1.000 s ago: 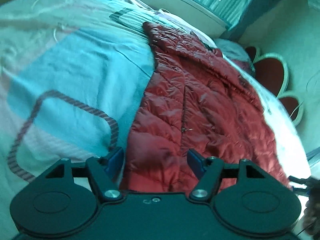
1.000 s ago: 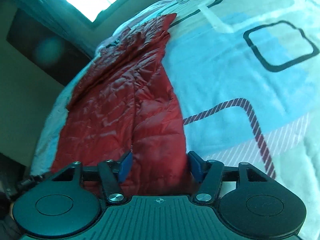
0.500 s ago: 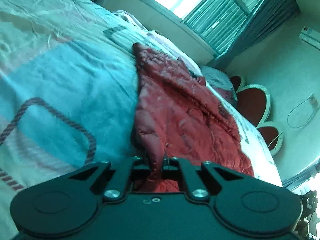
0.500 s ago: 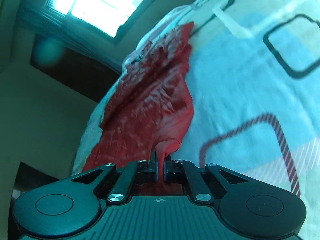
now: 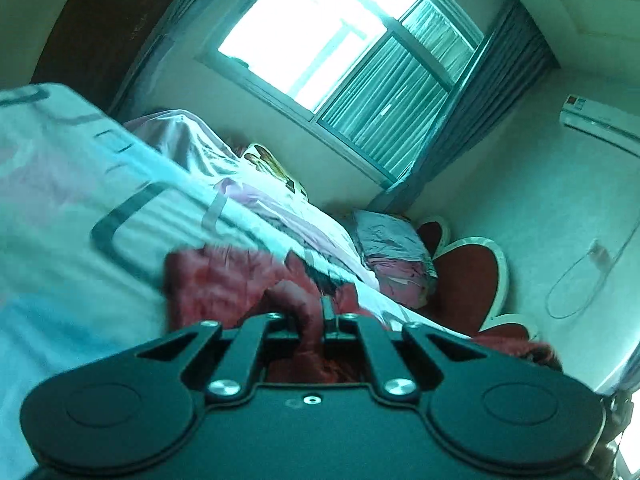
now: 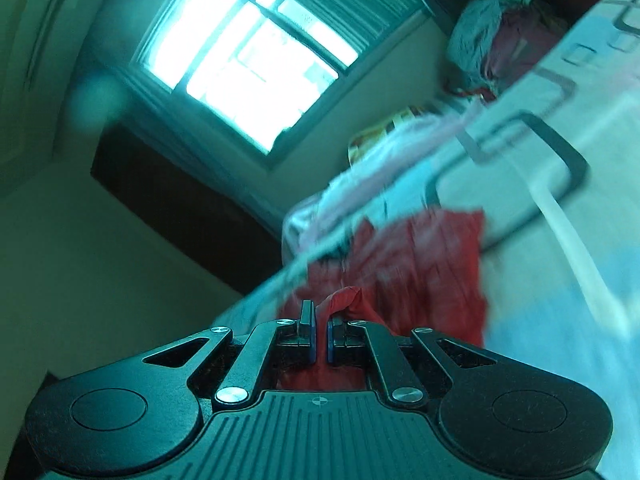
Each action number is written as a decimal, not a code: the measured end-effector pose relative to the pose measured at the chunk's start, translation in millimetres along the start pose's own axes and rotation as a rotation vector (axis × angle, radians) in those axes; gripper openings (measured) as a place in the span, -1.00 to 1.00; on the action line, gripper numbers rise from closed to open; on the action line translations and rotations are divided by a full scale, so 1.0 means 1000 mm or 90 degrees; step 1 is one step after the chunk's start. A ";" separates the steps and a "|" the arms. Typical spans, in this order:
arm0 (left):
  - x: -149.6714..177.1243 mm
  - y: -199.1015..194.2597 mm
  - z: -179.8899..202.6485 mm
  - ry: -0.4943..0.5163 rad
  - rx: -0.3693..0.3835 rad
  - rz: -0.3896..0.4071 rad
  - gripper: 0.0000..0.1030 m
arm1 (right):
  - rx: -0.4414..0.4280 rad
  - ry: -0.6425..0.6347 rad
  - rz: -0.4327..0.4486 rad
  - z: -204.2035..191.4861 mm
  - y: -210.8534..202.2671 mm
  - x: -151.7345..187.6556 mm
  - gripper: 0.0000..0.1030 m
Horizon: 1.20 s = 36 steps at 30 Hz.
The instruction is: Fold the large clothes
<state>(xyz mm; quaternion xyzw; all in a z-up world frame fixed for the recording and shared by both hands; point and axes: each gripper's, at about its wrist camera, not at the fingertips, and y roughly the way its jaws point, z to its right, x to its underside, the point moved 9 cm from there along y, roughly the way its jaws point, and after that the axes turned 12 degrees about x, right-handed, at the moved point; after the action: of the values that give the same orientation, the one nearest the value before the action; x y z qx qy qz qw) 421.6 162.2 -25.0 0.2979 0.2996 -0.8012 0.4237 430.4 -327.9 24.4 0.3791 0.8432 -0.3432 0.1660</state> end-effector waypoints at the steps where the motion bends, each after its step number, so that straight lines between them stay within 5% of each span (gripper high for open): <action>1: -0.009 0.016 -0.003 0.005 -0.003 -0.005 -0.89 | 0.001 0.000 0.001 -0.002 0.011 -0.012 -0.92; 8: -0.047 0.106 -0.042 -0.003 -0.002 -0.029 -0.86 | 0.024 0.056 -0.031 0.015 0.112 -0.072 -0.91; 10: -0.050 0.127 -0.058 -0.007 -0.021 -0.031 -0.62 | 0.040 0.074 -0.036 0.029 0.140 -0.082 -0.91; 11: -0.052 0.136 -0.067 -0.013 -0.034 -0.032 -0.32 | 0.048 0.077 -0.036 0.034 0.154 -0.087 -0.87; 12: -0.055 0.143 -0.079 -0.023 -0.051 -0.031 -0.06 | 0.056 0.087 -0.039 0.041 0.165 -0.091 -0.67; 13: -0.060 0.145 -0.089 -0.034 -0.070 -0.016 0.57 | 0.073 0.103 -0.036 0.051 0.175 -0.094 0.36; 14: -0.065 0.145 -0.097 -0.029 -0.087 0.009 0.85 | 0.098 0.106 -0.003 0.059 0.179 -0.099 0.96; 15: -0.069 0.147 -0.102 -0.019 -0.098 0.023 0.84 | 0.115 0.091 0.024 0.063 0.181 -0.103 1.00; 27: -0.018 0.220 -0.161 0.091 -0.176 -0.253 0.11 | 0.274 -0.135 -0.127 0.102 0.281 -0.051 0.80; 28: -0.015 0.223 -0.162 0.092 -0.171 -0.259 -0.26 | 0.288 -0.146 -0.142 0.105 0.285 -0.045 0.52; 29: -0.013 0.225 -0.161 0.088 -0.160 -0.262 -0.63 | 0.293 -0.153 -0.155 0.108 0.290 -0.041 0.02; 32: -0.017 0.222 -0.149 0.121 -0.153 -0.238 -0.89 | 0.289 -0.186 -0.136 0.103 0.286 -0.042 -0.69; 36: -0.039 0.203 -0.118 0.176 -0.116 -0.143 -0.93 | 0.251 -0.230 -0.036 0.078 0.260 -0.062 -0.88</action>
<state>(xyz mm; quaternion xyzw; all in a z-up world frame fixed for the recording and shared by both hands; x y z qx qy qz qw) 639.8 174.6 -117.9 0.3303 0.4579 -0.7644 0.3113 668.9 -291.7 -115.1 0.3126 0.7271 -0.5674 0.2273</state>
